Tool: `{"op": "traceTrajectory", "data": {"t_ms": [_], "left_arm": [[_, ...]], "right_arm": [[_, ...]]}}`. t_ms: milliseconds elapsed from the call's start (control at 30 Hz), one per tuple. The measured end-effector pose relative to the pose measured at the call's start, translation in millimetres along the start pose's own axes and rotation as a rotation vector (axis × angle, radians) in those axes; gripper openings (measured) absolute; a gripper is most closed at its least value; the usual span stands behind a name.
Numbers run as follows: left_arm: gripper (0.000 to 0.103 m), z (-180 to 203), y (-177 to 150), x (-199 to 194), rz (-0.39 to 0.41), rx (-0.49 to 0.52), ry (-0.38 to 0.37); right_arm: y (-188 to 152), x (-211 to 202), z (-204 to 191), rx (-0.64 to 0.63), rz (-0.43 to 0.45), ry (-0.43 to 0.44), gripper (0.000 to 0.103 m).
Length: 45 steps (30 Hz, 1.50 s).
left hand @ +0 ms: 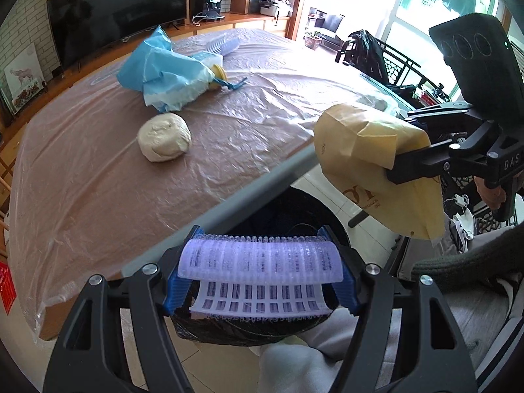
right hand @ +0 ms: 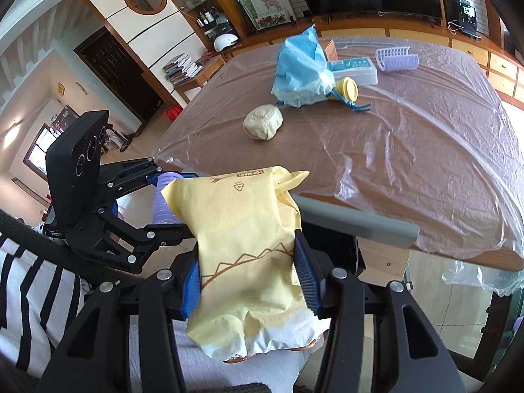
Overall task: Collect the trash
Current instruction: 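Carry the yellow bag and lavender roller over the black trash bin with both tools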
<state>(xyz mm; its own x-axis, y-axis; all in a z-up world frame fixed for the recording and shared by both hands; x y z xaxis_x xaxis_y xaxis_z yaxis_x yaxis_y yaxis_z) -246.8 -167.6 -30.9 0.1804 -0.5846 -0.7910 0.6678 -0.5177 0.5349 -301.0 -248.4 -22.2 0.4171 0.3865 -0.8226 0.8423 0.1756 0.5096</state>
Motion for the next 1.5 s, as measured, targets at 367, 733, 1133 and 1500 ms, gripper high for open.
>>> {"op": "traceTrajectory", "data": {"t_ms": [367, 733, 1133, 1500], "left_arm": [[0.071, 6, -22, 21, -0.072, 0.027, 0.005], [0.072, -4, -39, 41, -0.121, 0.019, 0.037], [0.072, -19, -50, 61, -0.155, -0.008, 0.074], [0.072, -22, -55, 78, -0.19, 0.005, 0.113]], "right_arm": [[-33, 19, -10, -0.031, -0.093, 0.001, 0.049], [-47, 49, -5, -0.053, -0.15, -0.051, 0.049], [-52, 86, -2, -0.066, -0.185, -0.114, 0.049], [-54, 112, 4, -0.061, -0.198, -0.199, 0.049]]}}
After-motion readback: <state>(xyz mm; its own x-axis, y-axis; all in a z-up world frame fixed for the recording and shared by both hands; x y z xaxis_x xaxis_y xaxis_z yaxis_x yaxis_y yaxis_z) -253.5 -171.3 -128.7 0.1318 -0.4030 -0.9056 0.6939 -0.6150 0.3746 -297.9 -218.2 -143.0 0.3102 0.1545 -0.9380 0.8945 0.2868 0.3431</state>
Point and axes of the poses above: each gripper's, at about its wrist camera, not at the fingertips, and x roughly the way its jaws point, z to its right, y to its top, the point moved 9 cm from there along x, roughly the way its jaws point, and after that the axes turned 13 degrees about -y, right-handed, at the moved point
